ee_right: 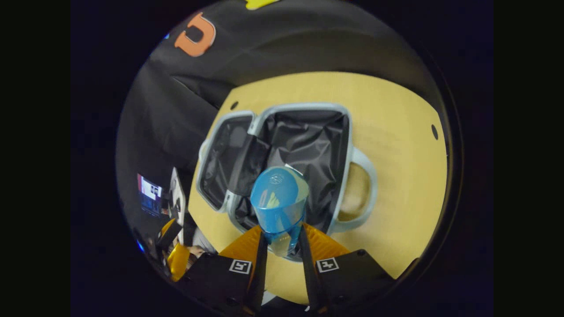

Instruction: First open the suitcase, pack the skin care products into it, and then close the suitcase.

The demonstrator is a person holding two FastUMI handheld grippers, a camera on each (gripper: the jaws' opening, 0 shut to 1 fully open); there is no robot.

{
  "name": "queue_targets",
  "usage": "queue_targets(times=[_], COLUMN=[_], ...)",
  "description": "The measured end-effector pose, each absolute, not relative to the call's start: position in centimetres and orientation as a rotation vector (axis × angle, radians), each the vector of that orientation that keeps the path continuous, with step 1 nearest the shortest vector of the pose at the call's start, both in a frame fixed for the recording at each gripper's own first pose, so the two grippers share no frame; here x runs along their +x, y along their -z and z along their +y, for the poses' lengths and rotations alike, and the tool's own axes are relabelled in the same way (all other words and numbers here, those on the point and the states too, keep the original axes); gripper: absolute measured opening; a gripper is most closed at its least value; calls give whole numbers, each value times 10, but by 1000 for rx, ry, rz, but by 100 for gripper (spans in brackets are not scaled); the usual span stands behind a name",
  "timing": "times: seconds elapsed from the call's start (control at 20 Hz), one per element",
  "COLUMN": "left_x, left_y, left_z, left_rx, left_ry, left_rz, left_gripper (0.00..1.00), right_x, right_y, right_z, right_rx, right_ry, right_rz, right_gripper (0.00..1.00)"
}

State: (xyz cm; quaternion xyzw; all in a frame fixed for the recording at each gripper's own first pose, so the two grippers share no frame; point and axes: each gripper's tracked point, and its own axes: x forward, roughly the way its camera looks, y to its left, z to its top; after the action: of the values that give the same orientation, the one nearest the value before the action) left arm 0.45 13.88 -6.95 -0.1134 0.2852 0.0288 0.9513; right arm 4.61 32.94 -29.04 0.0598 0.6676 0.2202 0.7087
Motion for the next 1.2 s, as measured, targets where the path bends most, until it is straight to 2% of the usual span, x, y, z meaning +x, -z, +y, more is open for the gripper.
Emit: queue_targets(times=[0.15, 0.2, 0.25, 0.6, 0.7, 1.0, 1.1, 1.2], left_x=[-15, -18, -22, -46, -48, -42, -37, -32], left_y=[61, 61, 61, 64, 58, 46, 51, 53], left_z=[141, 140, 139, 156, 163, 168, 170, 170], left_rx=[-223, -230, -237, -294, -291, -253, -244, -276], left_ry=[-61, -57, -54, -108, -117, -121, -118, -107], left_rz=[523, 516, 507, 519, 505, 492, 500, 504], left_gripper=[98, 98, 98, 98, 98, 98, 98, 98], right_x=[47, 51, 56, 73, 74, 71, 63, 51], right_y=[331, 340, 347, 379, 386, 369, 351, 326], right_z=[332, 332, 334, 335, 337, 342, 342, 336], right_rx=[91, 75, 76, 123, 114, 165, 190, 181], right_ry=[-339, -303, -264, -60, -62, -104, -144, -215], right_rz=[1620, 1632, 1636, 1647, 1643, 1602, 1566, 1502], right_gripper=[37, 34, 37, 37, 34, 42, 55, 63])
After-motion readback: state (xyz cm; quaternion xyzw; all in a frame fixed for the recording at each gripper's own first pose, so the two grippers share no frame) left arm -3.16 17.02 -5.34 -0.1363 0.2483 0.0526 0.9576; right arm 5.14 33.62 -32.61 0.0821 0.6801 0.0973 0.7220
